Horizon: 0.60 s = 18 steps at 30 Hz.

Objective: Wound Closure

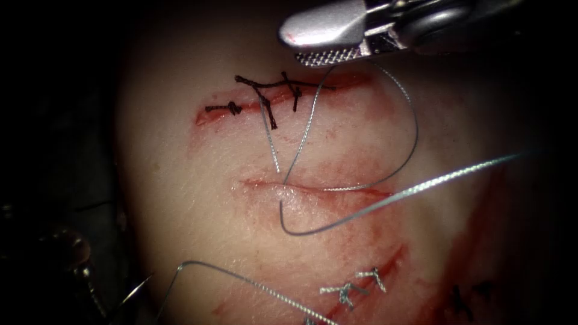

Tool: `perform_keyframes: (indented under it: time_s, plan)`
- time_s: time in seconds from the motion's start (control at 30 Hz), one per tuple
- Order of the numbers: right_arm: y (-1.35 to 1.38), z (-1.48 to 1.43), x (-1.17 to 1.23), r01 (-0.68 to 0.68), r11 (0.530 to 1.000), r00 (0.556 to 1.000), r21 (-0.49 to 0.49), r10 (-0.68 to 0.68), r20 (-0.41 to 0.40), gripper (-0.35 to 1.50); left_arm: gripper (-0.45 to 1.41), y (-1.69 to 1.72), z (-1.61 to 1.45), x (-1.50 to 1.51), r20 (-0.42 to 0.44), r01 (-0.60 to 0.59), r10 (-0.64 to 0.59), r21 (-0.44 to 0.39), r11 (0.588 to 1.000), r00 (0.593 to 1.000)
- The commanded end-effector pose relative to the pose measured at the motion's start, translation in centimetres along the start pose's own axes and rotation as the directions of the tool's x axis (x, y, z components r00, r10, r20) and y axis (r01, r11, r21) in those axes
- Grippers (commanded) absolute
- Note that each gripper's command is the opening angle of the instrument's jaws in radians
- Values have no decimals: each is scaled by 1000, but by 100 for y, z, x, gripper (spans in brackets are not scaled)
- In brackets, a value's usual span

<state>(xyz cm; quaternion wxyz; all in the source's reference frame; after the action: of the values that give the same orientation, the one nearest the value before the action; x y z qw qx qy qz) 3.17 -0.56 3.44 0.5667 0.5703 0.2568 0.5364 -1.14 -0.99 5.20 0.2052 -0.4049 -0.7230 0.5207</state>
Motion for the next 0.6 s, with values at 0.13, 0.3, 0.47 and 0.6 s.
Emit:
perform_keyframes:
  time_s: [0.13,0.3,0.47,0.6]
  plan:
    - [54,30,-22,-135,990,989,-47,137,54,103,-45,-7,4,0,0,0,0,-1,1000,1000]
    - [117,44,-44,-201,975,976,-93,208,64,101,-45,-8,4,-1,0,0,0,0,1000,1000]
    - [163,41,-49,-244,958,966,-154,254,53,90,-45,-9,4,0,2,-1,1,-1,1000,1000]
    - [184,45,-42,-273,948,959,-162,282,37,86,-45,-9,4,0,2,-1,1,-1,1000,1000]
